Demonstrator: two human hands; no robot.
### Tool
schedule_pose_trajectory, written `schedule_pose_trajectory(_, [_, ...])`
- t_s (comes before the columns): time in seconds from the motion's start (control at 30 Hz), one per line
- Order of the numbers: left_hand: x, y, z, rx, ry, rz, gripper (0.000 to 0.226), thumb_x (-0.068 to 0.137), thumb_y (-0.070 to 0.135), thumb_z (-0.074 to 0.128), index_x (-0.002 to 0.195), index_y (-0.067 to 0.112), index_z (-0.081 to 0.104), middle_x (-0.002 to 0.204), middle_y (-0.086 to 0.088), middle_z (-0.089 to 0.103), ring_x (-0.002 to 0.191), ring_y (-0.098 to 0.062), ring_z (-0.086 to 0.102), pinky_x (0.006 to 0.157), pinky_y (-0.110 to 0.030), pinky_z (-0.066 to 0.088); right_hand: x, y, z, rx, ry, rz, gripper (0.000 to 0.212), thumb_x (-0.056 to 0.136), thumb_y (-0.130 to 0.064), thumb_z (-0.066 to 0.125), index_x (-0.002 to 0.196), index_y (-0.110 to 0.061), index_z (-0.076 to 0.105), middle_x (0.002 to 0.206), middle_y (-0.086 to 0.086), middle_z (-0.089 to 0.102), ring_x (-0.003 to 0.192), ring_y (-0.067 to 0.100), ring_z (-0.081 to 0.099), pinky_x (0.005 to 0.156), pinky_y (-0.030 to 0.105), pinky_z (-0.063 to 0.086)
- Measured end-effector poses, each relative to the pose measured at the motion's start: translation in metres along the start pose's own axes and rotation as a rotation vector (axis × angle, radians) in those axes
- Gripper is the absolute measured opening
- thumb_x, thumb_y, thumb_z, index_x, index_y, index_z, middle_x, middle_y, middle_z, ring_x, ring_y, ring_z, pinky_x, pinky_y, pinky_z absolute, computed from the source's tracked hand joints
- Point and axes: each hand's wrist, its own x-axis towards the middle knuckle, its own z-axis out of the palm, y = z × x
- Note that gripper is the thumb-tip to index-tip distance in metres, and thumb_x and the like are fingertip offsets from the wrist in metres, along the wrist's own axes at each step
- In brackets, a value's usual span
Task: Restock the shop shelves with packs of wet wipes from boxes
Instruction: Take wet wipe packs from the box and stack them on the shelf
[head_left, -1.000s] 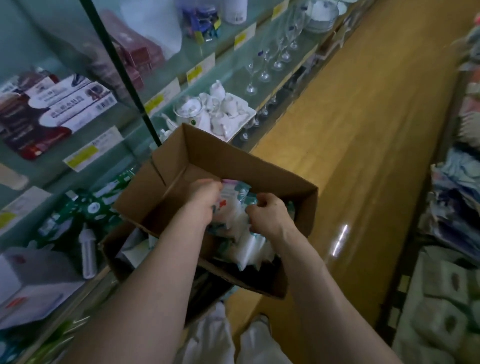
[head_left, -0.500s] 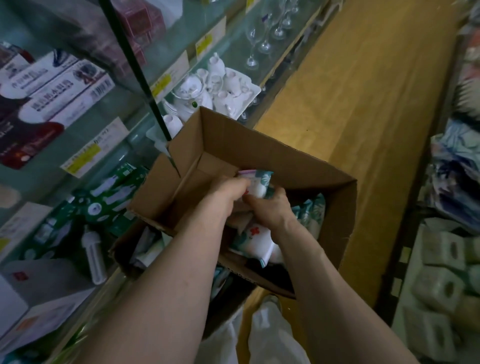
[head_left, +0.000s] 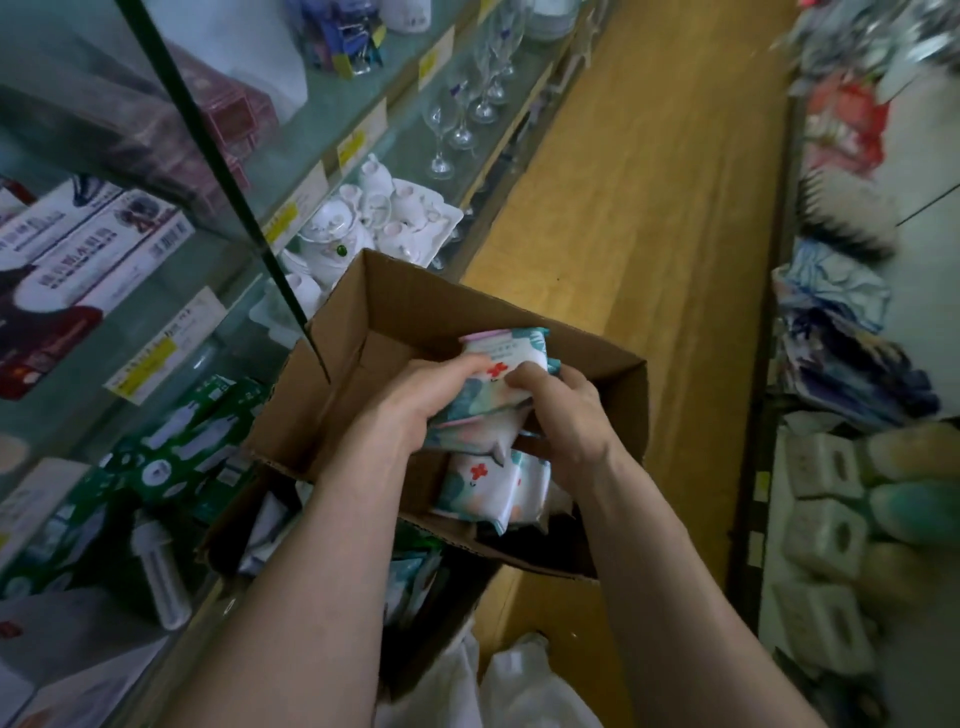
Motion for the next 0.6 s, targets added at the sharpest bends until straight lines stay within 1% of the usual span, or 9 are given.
schedule_pose_trajectory(0.1, [-0.011, 0.009, 0.015, -0.025, -0.064, 0.05, 0.022, 0.084, 0.035, 0.07, 0.081, 0.013, 0.072, 0.077, -0.007, 0.075, 0.073, -0.023, 0.07, 0.081, -0.042, 0.055, -0.011, -0.008, -0.016, 0.037, 0.065, -0.058, 0.035, 0.085, -0.023, 0.062, 0.118, -0.012, 0.056, 0.1, 0.007, 0.068, 0.083, 0.02, 0.067, 0.062, 0.03, 0.054])
schedule_pose_trajectory(0.17, [-0.021, 0.016, 0.029, -0.035, -0.109, 0.086, 0.023, 0.086, 0.036, 0.067, 0.084, 0.013, 0.072, 0.079, -0.007, 0.075, 0.071, -0.022, 0.07, 0.08, -0.04, 0.055, -0.019, -0.012, -0.028, 0.059, 0.102, -0.108, 0.036, 0.085, -0.027, 0.063, 0.117, -0.011, 0.059, 0.103, 0.008, 0.069, 0.088, 0.022, 0.069, 0.066, 0.032, 0.055])
schedule_pose_trajectory(0.3, [-0.049, 0.029, 0.065, -0.017, -0.256, 0.128, 0.023, 0.091, 0.033, 0.061, 0.101, 0.015, 0.07, 0.087, -0.007, 0.074, 0.071, -0.021, 0.069, 0.074, -0.038, 0.056, -0.043, -0.02, -0.063, 0.157, 0.177, -0.177, 0.03, 0.088, -0.025, 0.062, 0.113, -0.008, 0.06, 0.103, 0.013, 0.071, 0.09, 0.028, 0.07, 0.071, 0.036, 0.057])
schedule_pose_trajectory(0.37, [-0.069, 0.032, 0.086, 0.029, -0.366, 0.152, 0.02, 0.092, 0.03, 0.059, 0.109, 0.02, 0.066, 0.086, -0.004, 0.072, 0.069, -0.019, 0.068, 0.067, -0.034, 0.056, -0.057, -0.018, -0.087, 0.199, 0.248, -0.211, 0.03, 0.09, -0.025, 0.059, 0.115, -0.009, 0.06, 0.104, 0.012, 0.07, 0.09, 0.027, 0.07, 0.07, 0.035, 0.058])
schedule_pose_trajectory(0.4, [-0.079, 0.031, 0.099, 0.045, -0.422, 0.167, 0.021, 0.093, 0.027, 0.058, 0.112, 0.022, 0.064, 0.086, -0.003, 0.071, 0.068, -0.018, 0.068, 0.062, -0.032, 0.056, -0.065, -0.015, -0.099, 0.221, 0.283, -0.235, 0.031, 0.09, -0.025, 0.058, 0.117, -0.008, 0.059, 0.105, 0.012, 0.07, 0.09, 0.027, 0.07, 0.07, 0.036, 0.058])
schedule_pose_trajectory(0.47, [-0.097, 0.025, 0.125, 0.071, -0.508, 0.196, 0.027, 0.093, 0.021, 0.058, 0.12, 0.024, 0.061, 0.091, -0.005, 0.071, 0.067, -0.019, 0.068, 0.051, -0.028, 0.055, -0.081, -0.007, -0.125, 0.271, 0.342, -0.274, 0.035, 0.089, -0.025, 0.056, 0.12, -0.009, 0.056, 0.107, 0.012, 0.068, 0.089, 0.027, 0.069, 0.073, 0.04, 0.059])
schedule_pose_trajectory(0.53, [-0.115, 0.014, 0.152, 0.089, -0.562, 0.214, 0.034, 0.092, 0.018, 0.06, 0.125, 0.022, 0.058, 0.095, -0.007, 0.071, 0.07, -0.019, 0.069, 0.051, -0.029, 0.055, -0.1, 0.005, -0.15, 0.309, 0.401, -0.294, 0.038, 0.088, -0.025, 0.055, 0.123, -0.011, 0.055, 0.106, 0.01, 0.068, 0.089, 0.025, 0.069, 0.072, 0.039, 0.059])
schedule_pose_trajectory(0.6, [-0.136, -0.002, 0.18, 0.124, -0.611, 0.224, 0.034, 0.091, 0.017, 0.06, 0.125, 0.021, 0.057, 0.094, -0.006, 0.071, 0.07, -0.018, 0.069, 0.055, -0.03, 0.057, -0.121, 0.019, -0.177, 0.341, 0.484, -0.3, 0.04, 0.087, -0.024, 0.055, 0.125, -0.011, 0.054, 0.105, 0.01, 0.068, 0.087, 0.024, 0.068, 0.066, 0.033, 0.057])
